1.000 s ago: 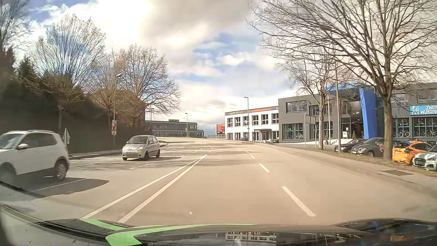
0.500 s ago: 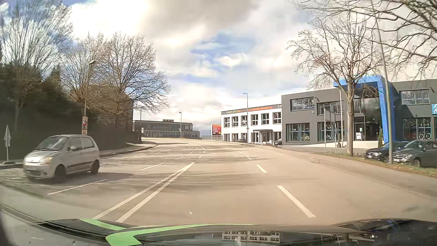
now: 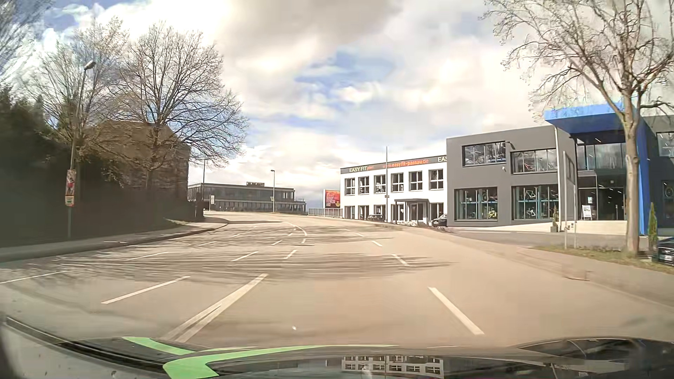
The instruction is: Follow the waypoints while adhering to traffic rules and regulations
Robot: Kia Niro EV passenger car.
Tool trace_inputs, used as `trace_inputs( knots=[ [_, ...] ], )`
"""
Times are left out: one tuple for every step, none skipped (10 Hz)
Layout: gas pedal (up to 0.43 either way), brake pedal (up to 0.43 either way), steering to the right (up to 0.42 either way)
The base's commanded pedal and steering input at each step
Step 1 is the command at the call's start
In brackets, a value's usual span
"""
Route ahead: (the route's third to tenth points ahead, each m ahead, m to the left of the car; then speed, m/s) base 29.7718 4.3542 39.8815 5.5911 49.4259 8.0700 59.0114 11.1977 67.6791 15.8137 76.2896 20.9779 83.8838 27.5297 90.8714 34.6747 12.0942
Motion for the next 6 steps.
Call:
trace_inputs(
  knots=[
    [0.157,0.0,-0.005],
    [0.157,0.0,-0.008],
    [0.157,0.0,-0.011],
    [0.157,0.0,-0.012],
    [0.157,0.0,-0.013],
    [0.157,0.0,-0.016]
  ],
)
